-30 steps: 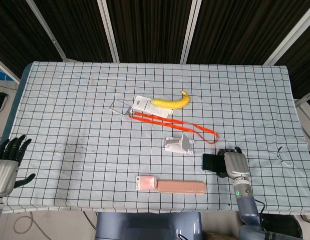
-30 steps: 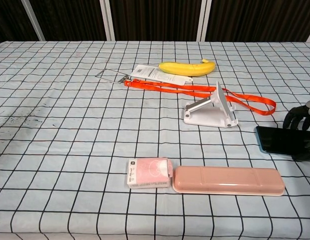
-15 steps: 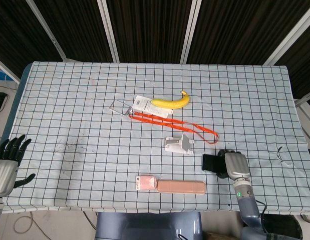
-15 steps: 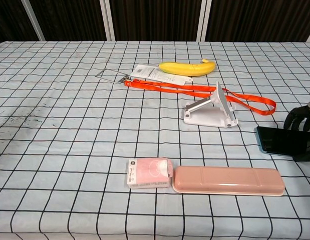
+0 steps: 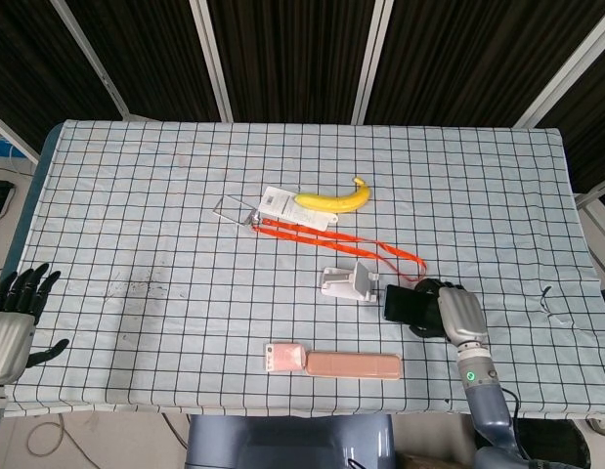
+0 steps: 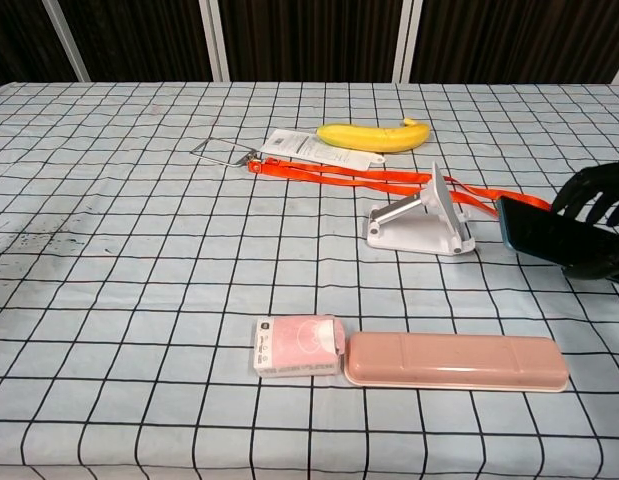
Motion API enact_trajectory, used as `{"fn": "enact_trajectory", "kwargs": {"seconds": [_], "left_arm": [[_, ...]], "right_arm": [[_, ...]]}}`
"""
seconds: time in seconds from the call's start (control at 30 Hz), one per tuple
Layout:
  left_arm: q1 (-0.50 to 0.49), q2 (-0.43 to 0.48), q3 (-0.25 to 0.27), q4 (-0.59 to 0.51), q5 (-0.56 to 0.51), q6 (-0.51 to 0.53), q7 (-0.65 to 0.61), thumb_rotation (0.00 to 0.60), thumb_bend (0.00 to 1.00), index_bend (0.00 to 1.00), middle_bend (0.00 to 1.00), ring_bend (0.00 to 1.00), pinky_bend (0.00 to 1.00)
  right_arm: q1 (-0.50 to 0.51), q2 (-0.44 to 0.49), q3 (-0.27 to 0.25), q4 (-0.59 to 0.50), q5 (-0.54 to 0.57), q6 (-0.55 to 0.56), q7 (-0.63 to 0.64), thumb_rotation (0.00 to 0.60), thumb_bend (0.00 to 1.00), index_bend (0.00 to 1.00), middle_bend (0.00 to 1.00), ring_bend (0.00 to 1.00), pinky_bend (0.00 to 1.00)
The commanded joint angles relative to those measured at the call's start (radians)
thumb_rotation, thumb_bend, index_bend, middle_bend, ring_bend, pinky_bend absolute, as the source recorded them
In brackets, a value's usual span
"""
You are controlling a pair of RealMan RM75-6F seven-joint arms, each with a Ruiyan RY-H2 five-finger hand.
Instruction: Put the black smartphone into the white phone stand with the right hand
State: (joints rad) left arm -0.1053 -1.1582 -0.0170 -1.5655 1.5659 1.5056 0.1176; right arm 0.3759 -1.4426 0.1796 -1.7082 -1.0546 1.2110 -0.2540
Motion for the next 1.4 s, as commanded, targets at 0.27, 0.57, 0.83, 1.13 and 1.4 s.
{"fn": "enact_trajectory", "kwargs": {"seconds": [0.27,0.57,0.83,1.13,1.4], "left_arm": [[0.0,0.0,0.0,0.001,0.0,0.001,-0.001,0.6,0.0,0.0,0.0,0.0,0.0],[0.0,-0.004,-0.003,0.002,-0.006,-0.001,0.002,0.6,0.0,0.0,0.0,0.0,0.0],[0.0,-0.008,-0.006,0.004,-0.013,-0.003,0.006,0.6,0.0,0.0,0.0,0.0,0.0],[0.0,-0.013,-0.01,0.005,-0.02,-0.002,0.014,0.6,0.0,0.0,0.0,0.0,0.0],[-0.002,-0.016,-0.013,0.006,-0.03,-0.008,0.021,0.6,0.0,0.0,0.0,0.0,0.0]], "right_arm": [[-0.017,0.006,0.138,-0.073,-0.03,-0.072,0.485,0.6,0.3,0.56,0.58,0.44,0.33],[0.006,-0.029,0.15,0.023,-0.144,-0.133,0.734,0.6,0.3,0.56,0.56,0.41,0.32],[0.036,-0.084,0.161,0.113,-0.182,-0.144,0.846,0.6,0.3,0.55,0.52,0.37,0.32],[0.067,-0.153,0.168,0.209,-0.227,-0.124,0.939,0.6,0.3,0.49,0.48,0.33,0.32],[0.085,-0.204,0.16,0.293,-0.249,-0.113,0.995,0.6,0.3,0.48,0.47,0.32,0.32]]}}
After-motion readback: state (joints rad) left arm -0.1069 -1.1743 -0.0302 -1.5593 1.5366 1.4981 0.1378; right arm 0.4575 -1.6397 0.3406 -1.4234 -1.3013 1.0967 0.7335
